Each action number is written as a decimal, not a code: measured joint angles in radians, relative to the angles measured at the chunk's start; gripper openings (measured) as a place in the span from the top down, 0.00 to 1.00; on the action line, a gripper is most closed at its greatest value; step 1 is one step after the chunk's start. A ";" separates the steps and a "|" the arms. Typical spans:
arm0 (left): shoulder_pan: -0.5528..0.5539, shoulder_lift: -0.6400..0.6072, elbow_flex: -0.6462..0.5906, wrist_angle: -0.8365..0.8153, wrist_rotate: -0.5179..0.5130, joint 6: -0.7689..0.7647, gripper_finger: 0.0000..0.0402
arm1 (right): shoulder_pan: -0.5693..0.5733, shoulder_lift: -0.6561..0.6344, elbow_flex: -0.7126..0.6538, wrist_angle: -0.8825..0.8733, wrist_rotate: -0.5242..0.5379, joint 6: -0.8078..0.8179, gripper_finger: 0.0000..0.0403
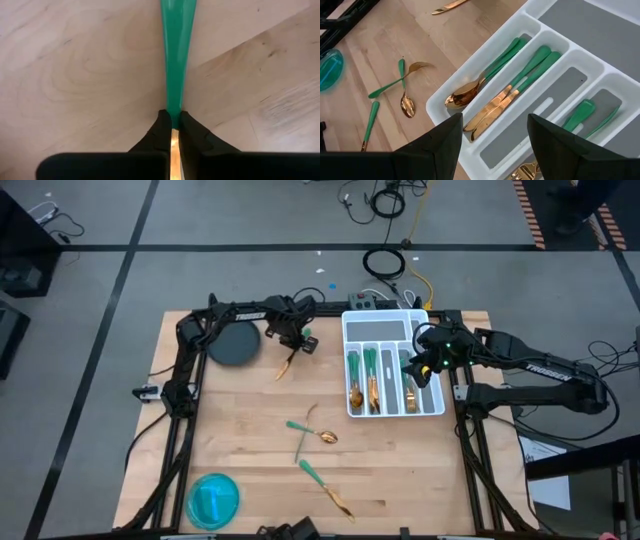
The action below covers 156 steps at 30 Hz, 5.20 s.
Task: Sort silverware
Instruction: Put the top green knife on the silverware tray with the other green knives
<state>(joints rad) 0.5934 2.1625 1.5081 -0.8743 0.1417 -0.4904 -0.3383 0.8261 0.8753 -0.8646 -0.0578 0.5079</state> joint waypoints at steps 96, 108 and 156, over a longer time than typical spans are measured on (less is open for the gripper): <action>-0.020 0.148 0.297 -0.228 0.006 0.109 1.00 | -0.001 0.000 0.000 -0.001 -0.022 -0.024 0.44; -0.022 0.105 0.462 -0.362 -0.065 0.156 1.00 | -0.001 0.000 0.000 -0.001 -0.021 -0.049 0.44; -0.080 -0.394 -0.286 0.159 -0.152 -0.001 0.56 | 0.000 0.102 0.000 0.076 -0.101 -0.079 0.44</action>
<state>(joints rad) 0.5131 1.7687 1.2224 -0.7156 -0.0104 -0.4909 -0.3382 0.9283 0.8757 -0.7887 -0.1589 0.4293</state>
